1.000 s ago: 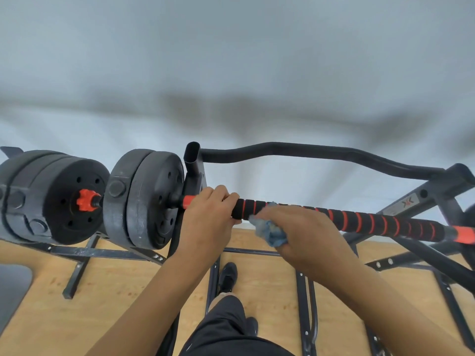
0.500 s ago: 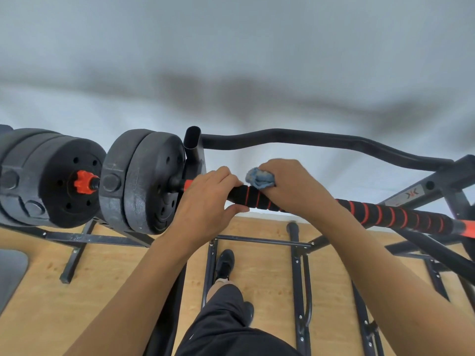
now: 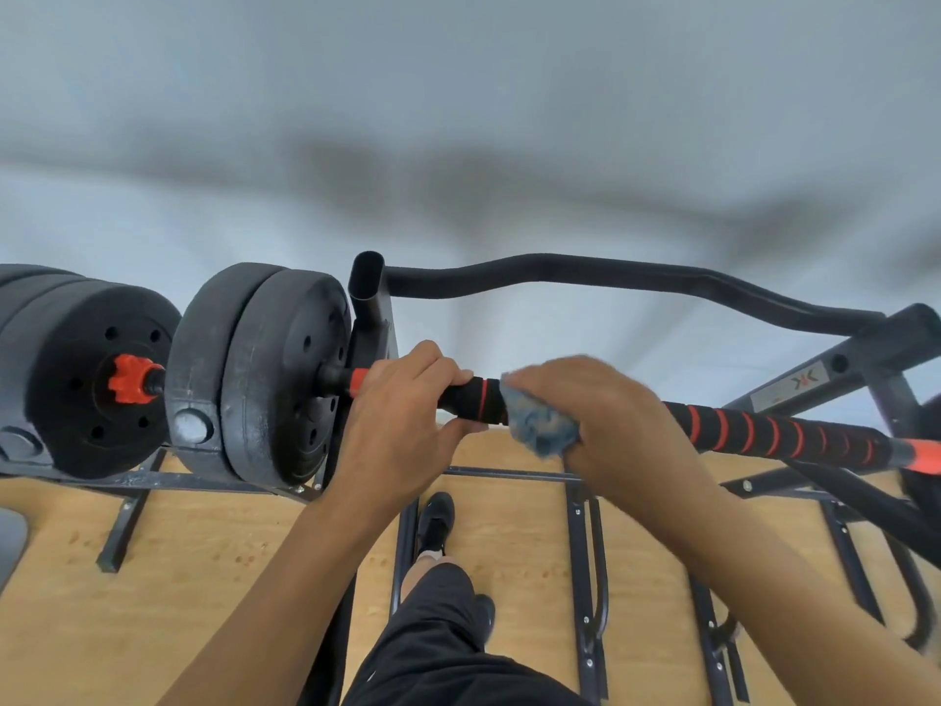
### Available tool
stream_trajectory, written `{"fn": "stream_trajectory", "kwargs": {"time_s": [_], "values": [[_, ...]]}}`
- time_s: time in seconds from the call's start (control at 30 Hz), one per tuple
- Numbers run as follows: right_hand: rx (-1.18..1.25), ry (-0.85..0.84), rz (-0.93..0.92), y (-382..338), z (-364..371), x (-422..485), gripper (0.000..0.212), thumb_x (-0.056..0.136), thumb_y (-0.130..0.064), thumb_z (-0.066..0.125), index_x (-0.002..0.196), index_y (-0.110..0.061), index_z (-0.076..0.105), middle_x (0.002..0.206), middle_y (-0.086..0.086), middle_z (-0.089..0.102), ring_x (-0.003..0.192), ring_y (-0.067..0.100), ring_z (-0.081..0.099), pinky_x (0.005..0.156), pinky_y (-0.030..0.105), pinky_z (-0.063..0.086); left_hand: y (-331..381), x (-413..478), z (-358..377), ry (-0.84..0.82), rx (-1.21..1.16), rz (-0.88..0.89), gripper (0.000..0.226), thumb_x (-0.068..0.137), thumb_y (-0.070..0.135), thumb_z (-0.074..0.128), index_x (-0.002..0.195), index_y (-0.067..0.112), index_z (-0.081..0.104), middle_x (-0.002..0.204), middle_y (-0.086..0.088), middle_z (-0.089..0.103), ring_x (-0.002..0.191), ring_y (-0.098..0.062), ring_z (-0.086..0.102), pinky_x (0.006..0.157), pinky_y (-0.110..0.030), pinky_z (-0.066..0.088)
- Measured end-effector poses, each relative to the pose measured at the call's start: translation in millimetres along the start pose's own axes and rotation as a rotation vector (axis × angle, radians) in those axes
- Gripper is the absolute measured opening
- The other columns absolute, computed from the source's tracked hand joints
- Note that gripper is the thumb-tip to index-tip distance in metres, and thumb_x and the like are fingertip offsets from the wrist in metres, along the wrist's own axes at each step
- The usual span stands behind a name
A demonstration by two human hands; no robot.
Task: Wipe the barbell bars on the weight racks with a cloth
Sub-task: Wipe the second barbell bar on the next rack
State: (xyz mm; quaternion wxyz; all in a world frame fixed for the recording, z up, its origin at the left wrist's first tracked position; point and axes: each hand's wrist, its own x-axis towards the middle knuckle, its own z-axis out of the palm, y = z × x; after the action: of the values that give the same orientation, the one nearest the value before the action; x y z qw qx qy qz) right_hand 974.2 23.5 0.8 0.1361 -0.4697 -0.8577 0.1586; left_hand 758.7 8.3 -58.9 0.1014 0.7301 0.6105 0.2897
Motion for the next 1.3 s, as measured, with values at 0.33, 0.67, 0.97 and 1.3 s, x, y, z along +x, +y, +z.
{"fn": "stream_trajectory", "kwargs": {"time_s": [0.33, 0.67, 0.97, 1.3], "values": [[0.123, -0.252, 0.155, -16.6, 10.2, 24.4, 0.034, 0.098, -0.014, 0.056, 0.13, -0.02, 0.064, 0.11, -0.003, 0.069, 0.095, 0.013, 0.061, 0.078, 0.017, 0.043, 2.8, 2.9, -2.8, 0.011, -0.042, -0.03, 0.037, 0.068, 0.024, 0.097, 0.092, 0.017, 0.07, 0.089, 0.007, 0.06, 0.072, -0.013, 0.052, 0.074, -0.031, 0.041], [0.116, -0.039, 0.126, 3.8, -23.2, -19.8, 0.059, 0.083, 0.003, 0.069, 0.124, -0.039, 0.062, 0.108, -0.017, 0.066, 0.102, 0.003, 0.062, 0.084, 0.025, 0.056, 9.3, 1.2, -2.6, 0.018, -0.014, -0.049, 0.044, 0.065, 0.02, 0.097, 0.096, 0.017, 0.066, 0.091, 0.006, 0.057, 0.074, -0.016, 0.051, 0.079, -0.033, 0.042], [0.274, 0.033, 0.173, 19.7, -20.0, 41.3, 0.011, 0.093, -0.023, 0.072, 0.104, -0.026, 0.072, 0.089, -0.016, 0.069, 0.083, 0.003, 0.065, 0.076, 0.016, 0.053, 9.1, 1.6, -3.7, -0.038, 0.041, -0.02, 0.045, 0.071, 0.032, 0.094, 0.1, 0.02, 0.062, 0.094, 0.007, 0.056, 0.079, -0.014, 0.053, 0.084, -0.033, 0.041], [0.145, -0.108, -0.051, 14.6, -4.8, 25.8, 0.038, 0.075, -0.013, 0.086, 0.109, -0.028, 0.078, 0.102, -0.01, 0.067, 0.091, 0.006, 0.064, 0.074, 0.019, 0.056, 16.7, 5.5, -12.2, -0.132, 0.057, -0.049, 0.036, 0.082, 0.033, 0.087, 0.101, 0.018, 0.06, 0.085, 0.007, 0.066, 0.081, -0.017, 0.053, 0.088, -0.032, 0.029]]}}
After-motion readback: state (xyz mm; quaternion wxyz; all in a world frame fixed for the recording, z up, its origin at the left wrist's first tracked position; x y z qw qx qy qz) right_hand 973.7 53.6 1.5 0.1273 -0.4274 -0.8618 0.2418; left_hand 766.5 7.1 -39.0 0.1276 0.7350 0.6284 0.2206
